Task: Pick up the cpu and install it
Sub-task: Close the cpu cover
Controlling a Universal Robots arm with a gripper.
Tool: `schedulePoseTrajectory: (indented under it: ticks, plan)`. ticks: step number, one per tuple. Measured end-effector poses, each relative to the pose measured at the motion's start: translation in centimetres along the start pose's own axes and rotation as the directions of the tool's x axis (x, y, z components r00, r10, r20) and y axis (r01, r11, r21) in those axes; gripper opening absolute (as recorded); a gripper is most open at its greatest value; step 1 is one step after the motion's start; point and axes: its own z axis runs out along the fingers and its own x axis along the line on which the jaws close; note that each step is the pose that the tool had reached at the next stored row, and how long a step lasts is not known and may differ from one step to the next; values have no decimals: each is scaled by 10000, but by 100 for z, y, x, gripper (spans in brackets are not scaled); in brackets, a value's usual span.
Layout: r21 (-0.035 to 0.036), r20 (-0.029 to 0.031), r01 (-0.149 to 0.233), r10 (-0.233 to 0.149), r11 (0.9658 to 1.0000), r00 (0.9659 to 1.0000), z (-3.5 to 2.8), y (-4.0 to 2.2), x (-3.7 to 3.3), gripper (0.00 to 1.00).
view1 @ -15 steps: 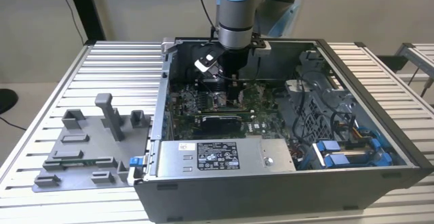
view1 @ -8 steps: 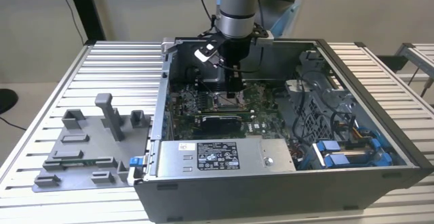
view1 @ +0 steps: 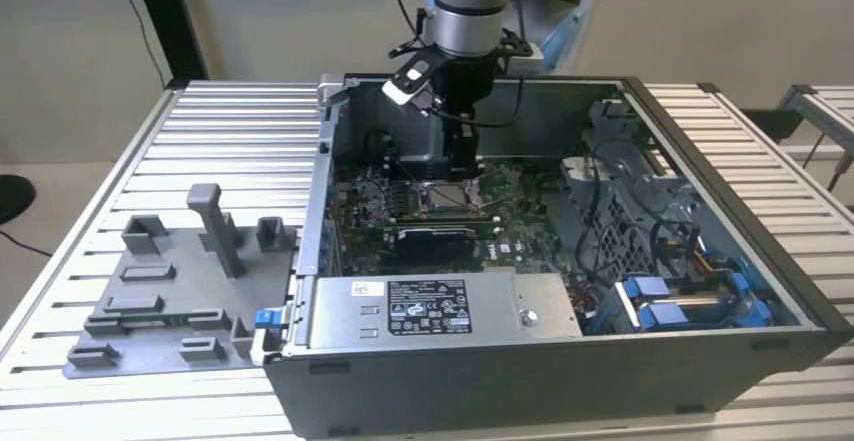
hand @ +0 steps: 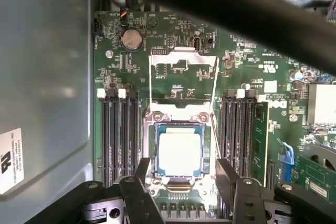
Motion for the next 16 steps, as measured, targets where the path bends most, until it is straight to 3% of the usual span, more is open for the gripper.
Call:
schedulePoseTrajectory:
  ticks: [5, 10, 11, 16]
  plan:
    - [36, -16, -37, 37, 10000, 10000, -84, 2, -17, 100]
    - [39, -19, -38, 38, 10000, 10000, -86, 2, -17, 100]
    - [39, -18, -37, 38, 10000, 10000, -86, 2, -17, 0]
    - [40, -18, -37, 37, 10000, 10000, -86, 2, -17, 0]
